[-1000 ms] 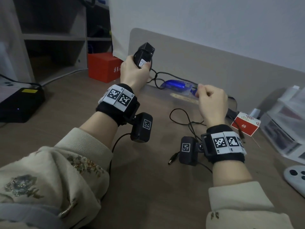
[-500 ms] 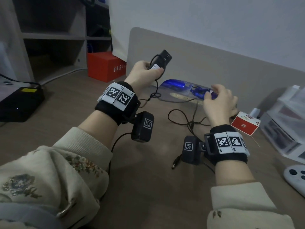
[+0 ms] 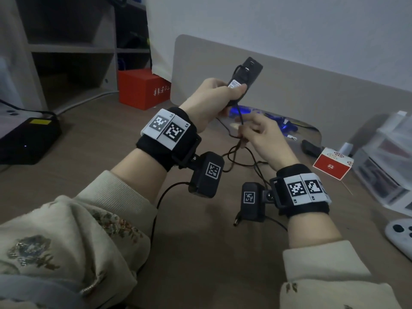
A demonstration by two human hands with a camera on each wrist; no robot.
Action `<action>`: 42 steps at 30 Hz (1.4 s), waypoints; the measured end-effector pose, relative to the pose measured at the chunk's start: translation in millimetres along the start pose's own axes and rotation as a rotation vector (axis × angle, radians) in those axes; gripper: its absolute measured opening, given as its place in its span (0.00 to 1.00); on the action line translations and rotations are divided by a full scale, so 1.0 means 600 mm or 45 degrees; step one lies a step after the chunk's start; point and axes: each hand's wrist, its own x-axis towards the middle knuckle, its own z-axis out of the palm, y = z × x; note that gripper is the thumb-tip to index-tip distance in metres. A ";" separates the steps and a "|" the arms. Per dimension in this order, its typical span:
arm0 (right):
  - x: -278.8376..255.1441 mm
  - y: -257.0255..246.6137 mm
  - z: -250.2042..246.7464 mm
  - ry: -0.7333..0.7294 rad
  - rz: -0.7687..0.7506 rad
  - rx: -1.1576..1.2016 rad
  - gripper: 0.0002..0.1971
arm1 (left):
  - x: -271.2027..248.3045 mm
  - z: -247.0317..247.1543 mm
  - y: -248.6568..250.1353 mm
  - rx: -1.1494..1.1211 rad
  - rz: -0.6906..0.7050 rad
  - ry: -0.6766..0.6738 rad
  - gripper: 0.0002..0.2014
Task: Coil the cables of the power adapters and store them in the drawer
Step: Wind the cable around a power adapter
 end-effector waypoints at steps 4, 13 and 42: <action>0.003 0.003 -0.004 0.003 0.025 -0.077 0.11 | 0.006 0.000 -0.009 0.087 -0.020 0.108 0.12; 0.001 0.022 -0.012 0.081 0.132 -0.194 0.14 | 0.017 -0.037 -0.004 0.070 0.011 0.393 0.13; 0.010 0.023 0.000 -0.019 0.013 -0.142 0.14 | 0.007 -0.007 -0.012 0.440 0.119 0.196 0.10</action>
